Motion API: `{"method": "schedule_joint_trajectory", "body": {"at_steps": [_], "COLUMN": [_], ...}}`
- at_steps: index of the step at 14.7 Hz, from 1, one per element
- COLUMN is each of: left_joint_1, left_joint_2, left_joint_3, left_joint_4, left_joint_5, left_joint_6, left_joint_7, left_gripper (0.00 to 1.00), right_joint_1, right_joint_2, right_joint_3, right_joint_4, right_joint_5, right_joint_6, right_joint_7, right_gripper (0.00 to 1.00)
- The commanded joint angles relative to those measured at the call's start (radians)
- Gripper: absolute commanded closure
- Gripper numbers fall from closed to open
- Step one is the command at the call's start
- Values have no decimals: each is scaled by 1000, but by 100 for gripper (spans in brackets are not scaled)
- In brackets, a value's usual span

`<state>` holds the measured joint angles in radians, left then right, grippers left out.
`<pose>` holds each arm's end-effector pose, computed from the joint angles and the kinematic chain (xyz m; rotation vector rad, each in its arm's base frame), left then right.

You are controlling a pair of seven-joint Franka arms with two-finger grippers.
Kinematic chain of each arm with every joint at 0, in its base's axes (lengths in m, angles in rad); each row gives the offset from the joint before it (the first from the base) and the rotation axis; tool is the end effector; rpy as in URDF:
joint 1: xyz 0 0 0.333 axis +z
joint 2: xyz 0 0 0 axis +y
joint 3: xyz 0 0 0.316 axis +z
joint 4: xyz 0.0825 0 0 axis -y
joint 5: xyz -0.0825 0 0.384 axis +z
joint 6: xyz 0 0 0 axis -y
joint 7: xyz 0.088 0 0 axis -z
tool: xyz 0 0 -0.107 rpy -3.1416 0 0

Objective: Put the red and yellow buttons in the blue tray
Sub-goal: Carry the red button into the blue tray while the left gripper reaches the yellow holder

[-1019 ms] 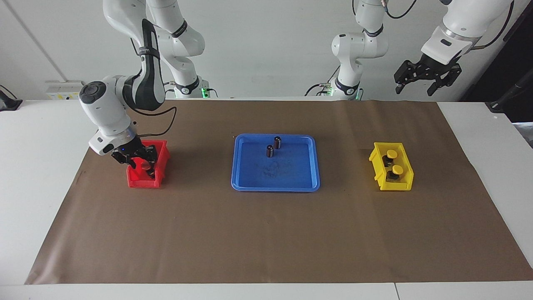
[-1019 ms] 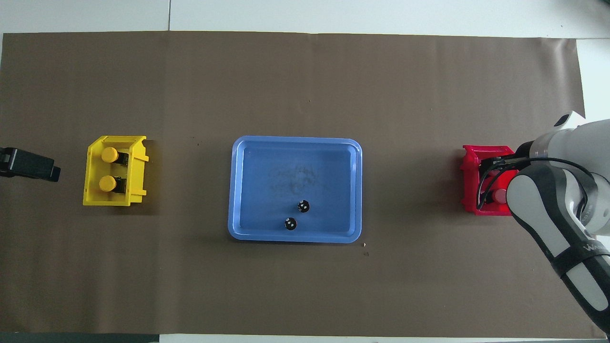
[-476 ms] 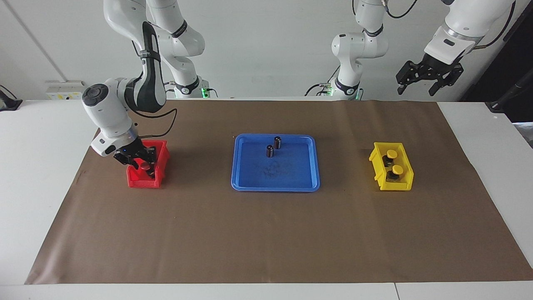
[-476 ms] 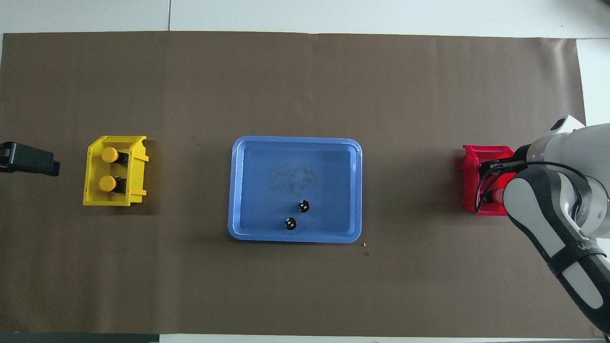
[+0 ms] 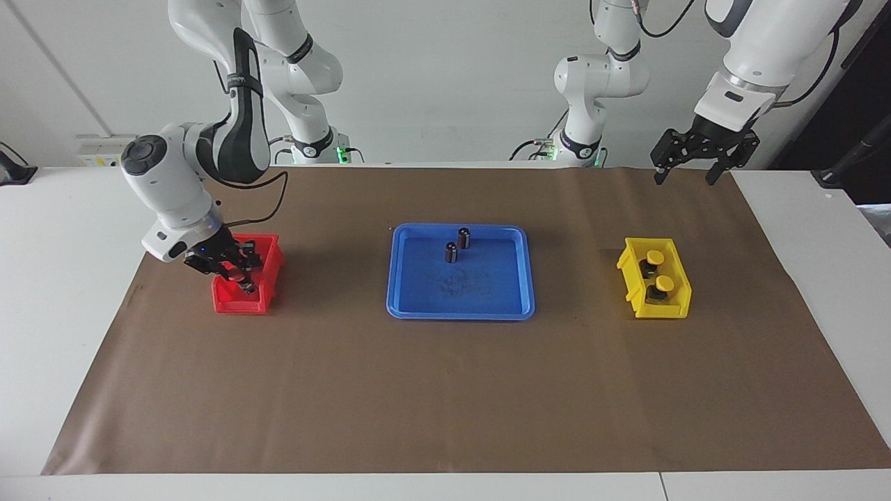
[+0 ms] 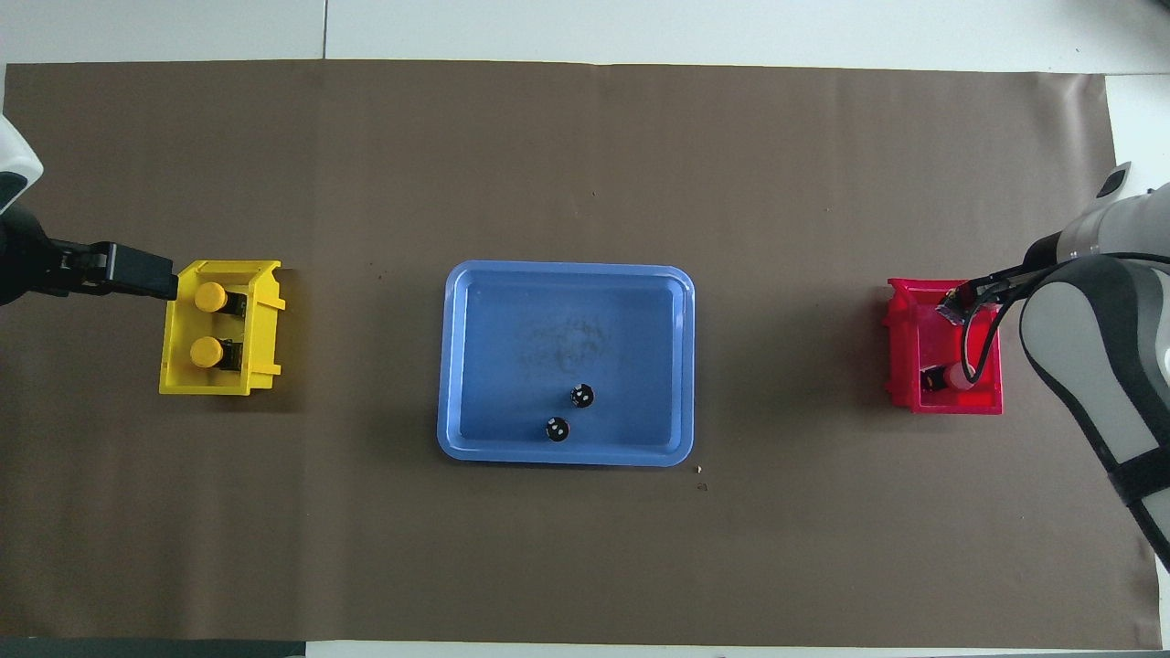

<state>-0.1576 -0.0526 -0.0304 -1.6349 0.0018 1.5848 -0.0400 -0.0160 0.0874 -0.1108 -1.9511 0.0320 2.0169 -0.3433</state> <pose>0.5294 -0.1010 0.6242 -3.1299 0.2320 -0.0045 0.5711 -0.0697 0.4325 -3.1021 -0.3155 0.0249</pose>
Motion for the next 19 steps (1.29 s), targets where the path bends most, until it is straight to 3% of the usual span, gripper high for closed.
{"method": "schedule_joint_trajectory", "body": {"at_steps": [1, 4, 7, 9, 15, 17, 19], "left_joint_1": [-110, -216, -312, -324, -300, -237, -112], "left_joint_2": [89, 83, 86, 89, 105, 108, 115], "left_joint_3": [1, -2, -2, -2, 0, 0, 1], "left_joint_4": [37, -67, -167, -192, -197, -197, -198], "left_joint_5": [47, 43, 44, 44, 44, 44, 44], "left_joint_6": [30, 153, 259, 285, 322, 328, 342], "left_joint_7": [-117, -300, -475, -489, -471, -410, -239], "left_gripper": [0, 0, 1, 2, 3, 3, 3], "right_joint_1": [52, 219, 399, 464, 603, 643, 686], "right_joint_2": [52, 109, 132, 133, 189, 219, 251], "right_joint_3": [10, 10, 17, 17, 17, 17, 16], "right_joint_4": [214, 323, 282, 253, 190, 190, 190], "right_joint_5": [-34, -21, 8, 28, 26, 26, 19], "right_joint_6": [-186, -218, -60, -8, 112, 143, 160], "right_joint_7": [60, 321, 674, 774, 920, 983, 1026], "right_gripper": [82, 82, 82, 83, 81, 80, 78]}}
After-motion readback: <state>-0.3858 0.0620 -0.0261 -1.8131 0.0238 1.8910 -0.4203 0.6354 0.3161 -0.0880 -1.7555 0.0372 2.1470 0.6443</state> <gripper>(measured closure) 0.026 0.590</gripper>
